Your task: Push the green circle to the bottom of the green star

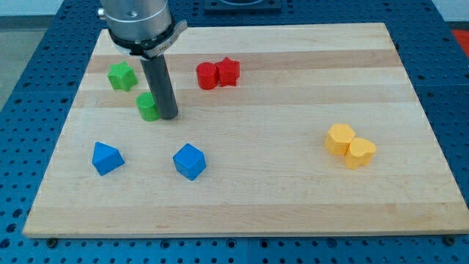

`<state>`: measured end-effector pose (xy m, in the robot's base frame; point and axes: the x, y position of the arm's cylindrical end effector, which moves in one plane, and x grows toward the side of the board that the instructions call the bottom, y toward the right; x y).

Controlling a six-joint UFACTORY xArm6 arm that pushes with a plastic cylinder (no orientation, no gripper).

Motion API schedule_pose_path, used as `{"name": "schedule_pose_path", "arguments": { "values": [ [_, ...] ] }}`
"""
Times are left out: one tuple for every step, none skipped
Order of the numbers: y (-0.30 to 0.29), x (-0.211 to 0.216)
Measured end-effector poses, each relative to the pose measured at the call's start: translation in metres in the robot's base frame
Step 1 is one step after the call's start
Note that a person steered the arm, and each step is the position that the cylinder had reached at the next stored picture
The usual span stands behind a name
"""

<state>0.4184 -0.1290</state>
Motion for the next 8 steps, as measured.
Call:
{"name": "schedule_pose_path", "arguments": {
  "values": [
    [-0.003,0.002],
    [-0.007,0.013],
    [-0.035,0.003],
    [-0.057,-0.009],
    [-0.057,-0.007],
    [-0.057,-0.009],
    [-0.058,-0.018],
    [-0.058,-0.018]
  ]
}}
